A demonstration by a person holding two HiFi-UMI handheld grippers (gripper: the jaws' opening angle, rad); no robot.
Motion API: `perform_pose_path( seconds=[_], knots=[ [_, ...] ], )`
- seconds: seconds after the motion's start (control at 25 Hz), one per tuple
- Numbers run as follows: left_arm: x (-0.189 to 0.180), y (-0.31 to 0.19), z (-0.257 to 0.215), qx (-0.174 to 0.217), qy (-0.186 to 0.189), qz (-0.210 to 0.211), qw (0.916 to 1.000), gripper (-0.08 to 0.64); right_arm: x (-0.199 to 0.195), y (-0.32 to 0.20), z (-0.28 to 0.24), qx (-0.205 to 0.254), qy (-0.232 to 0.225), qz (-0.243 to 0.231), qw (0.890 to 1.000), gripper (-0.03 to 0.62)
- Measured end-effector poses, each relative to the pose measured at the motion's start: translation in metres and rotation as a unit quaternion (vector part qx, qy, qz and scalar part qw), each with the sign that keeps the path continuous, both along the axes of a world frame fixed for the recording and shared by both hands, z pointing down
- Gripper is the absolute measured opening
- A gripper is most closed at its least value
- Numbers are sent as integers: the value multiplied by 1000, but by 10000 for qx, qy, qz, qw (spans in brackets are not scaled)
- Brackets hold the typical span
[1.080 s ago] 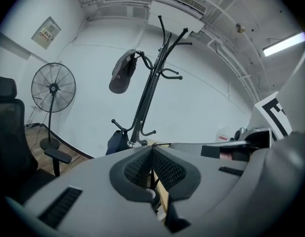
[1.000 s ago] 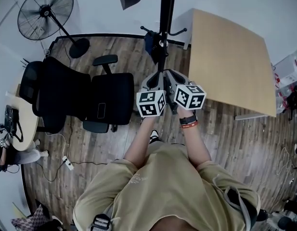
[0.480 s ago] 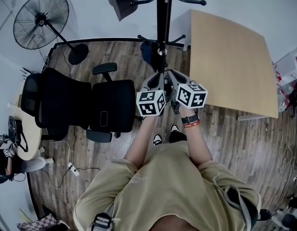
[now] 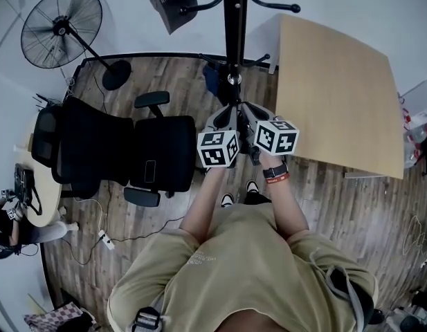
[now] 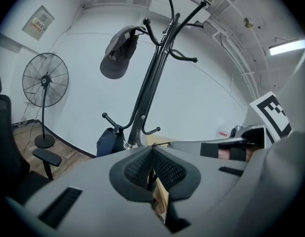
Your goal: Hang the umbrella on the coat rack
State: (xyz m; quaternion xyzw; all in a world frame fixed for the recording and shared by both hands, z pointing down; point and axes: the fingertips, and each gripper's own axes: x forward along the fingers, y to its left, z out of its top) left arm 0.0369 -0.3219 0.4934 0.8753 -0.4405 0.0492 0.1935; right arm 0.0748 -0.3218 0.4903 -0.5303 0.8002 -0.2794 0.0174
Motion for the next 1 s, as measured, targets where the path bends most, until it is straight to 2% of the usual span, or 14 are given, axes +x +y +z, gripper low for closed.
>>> perform_pose_path(
  seconds=[0.4, 1.0],
  knots=[
    [7, -30, 8, -11, -92, -86, 9999, 23, 7, -31, 7, -34, 3, -121, 9999, 17],
    [6, -59, 19, -181, 5, -145, 9997, 23, 8, -54, 18, -204, 47, -302, 9993, 17]
  ],
)
